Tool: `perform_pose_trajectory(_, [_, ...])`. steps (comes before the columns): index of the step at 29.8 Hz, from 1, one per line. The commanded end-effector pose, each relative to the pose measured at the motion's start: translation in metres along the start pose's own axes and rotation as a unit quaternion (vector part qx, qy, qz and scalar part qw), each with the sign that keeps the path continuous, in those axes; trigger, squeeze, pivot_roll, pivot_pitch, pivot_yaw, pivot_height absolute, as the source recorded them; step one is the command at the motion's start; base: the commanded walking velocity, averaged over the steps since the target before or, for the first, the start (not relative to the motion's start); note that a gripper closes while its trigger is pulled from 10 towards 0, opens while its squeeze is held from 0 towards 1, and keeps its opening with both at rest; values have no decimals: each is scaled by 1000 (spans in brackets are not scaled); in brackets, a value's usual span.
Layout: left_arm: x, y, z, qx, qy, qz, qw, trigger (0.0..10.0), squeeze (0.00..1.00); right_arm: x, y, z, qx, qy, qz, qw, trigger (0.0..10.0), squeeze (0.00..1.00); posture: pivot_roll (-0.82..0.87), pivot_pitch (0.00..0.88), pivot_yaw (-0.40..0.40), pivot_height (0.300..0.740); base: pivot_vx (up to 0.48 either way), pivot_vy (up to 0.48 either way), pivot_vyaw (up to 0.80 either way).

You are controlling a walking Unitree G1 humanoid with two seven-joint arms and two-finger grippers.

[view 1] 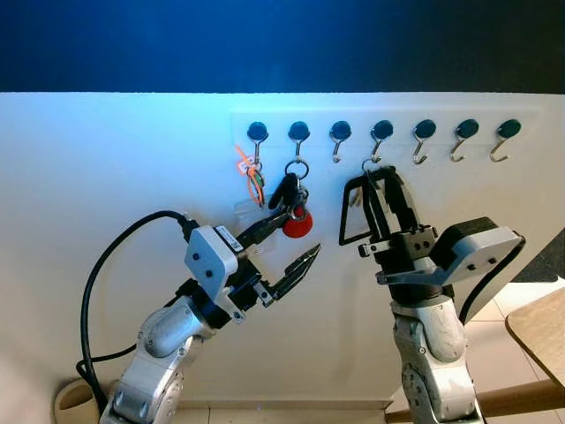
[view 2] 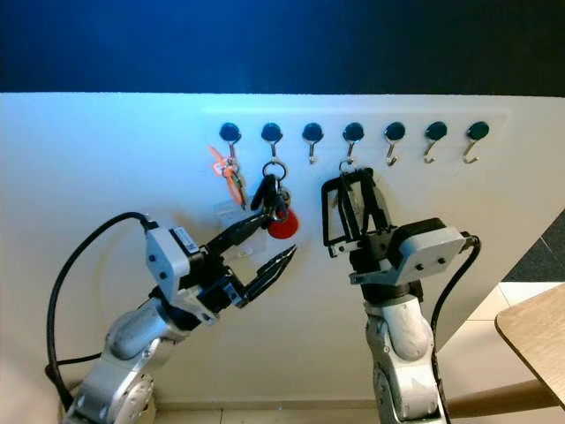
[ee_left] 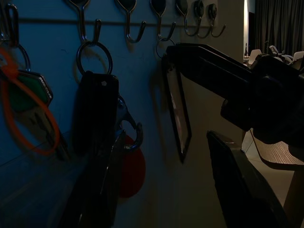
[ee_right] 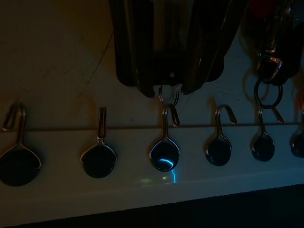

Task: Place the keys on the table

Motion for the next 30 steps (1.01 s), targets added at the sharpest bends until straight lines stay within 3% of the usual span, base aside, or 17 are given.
perform_pose_trajectory(1, [-1, 0, -5, 1, -10, 3, 1000, 10000, 0, 0, 2, -2, 5, -5, -1, 1000, 10000, 0, 34, 77, 5, 740, 0, 0, 0])
perform_pose_trajectory(20, [-1, -1, -8, 5, -17, 6, 1000, 10000, 0, 11, -1, -2, 11, -14, 14, 1000, 10000, 0, 28, 91, 15, 740, 0, 0, 0])
perform_pose_trajectory(30, [-3, 3, -8, 5, -21, 0, 1000, 10000, 0, 2, 3, -3, 10, -13, -3, 1000, 10000, 0, 29, 86, 15, 740, 0, 0, 0])
Point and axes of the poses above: a point about 5 cm out from each wrist's last joint towards the gripper, its own x axis pointing back from the gripper into the wrist, its own y axis along the axis of the wrist's last joint, z = x × y, the point moved 4 cm from there along -x, pointing out of the wrist towards the gripper, and after that the axes turned 1 degree about -x, right-handed, at the moved point
